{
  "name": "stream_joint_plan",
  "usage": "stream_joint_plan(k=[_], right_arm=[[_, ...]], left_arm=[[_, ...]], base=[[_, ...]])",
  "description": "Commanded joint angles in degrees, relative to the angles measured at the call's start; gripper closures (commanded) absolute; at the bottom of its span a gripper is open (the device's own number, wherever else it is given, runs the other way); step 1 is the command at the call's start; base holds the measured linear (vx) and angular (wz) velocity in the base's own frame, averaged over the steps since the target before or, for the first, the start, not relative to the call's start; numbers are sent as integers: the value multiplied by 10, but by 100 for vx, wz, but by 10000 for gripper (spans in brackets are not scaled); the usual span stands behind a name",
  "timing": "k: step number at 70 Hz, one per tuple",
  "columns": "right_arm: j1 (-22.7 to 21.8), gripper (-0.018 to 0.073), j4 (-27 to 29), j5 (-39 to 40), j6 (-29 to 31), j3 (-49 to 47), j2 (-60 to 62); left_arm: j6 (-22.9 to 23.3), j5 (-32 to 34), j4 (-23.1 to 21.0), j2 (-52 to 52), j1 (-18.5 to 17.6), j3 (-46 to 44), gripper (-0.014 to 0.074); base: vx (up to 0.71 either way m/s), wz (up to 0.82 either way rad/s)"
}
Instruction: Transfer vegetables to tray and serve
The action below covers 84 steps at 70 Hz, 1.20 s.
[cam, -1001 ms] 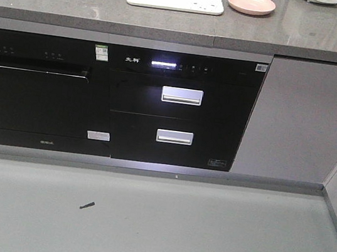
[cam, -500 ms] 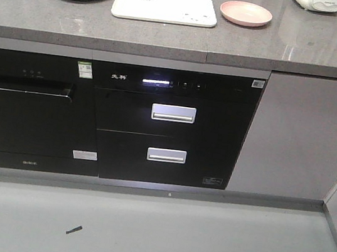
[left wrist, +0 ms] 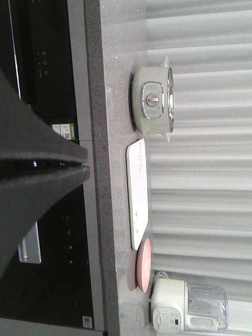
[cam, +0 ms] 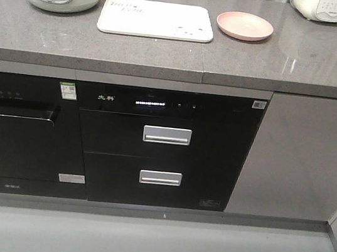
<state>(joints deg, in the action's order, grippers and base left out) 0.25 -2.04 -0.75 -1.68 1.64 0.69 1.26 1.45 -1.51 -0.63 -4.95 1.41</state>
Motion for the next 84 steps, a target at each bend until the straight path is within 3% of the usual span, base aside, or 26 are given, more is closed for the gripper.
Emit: stream_joint_plan(k=[1, 84], right_arm=[[-3, 568, -4, 43, 2, 4, 2], [-3, 568, -4, 43, 2, 4, 2]], left_arm=[[4, 40, -2, -9, 2, 6, 603], [4, 40, -2, -9, 2, 6, 603]], base=[[23, 1], [22, 4]])
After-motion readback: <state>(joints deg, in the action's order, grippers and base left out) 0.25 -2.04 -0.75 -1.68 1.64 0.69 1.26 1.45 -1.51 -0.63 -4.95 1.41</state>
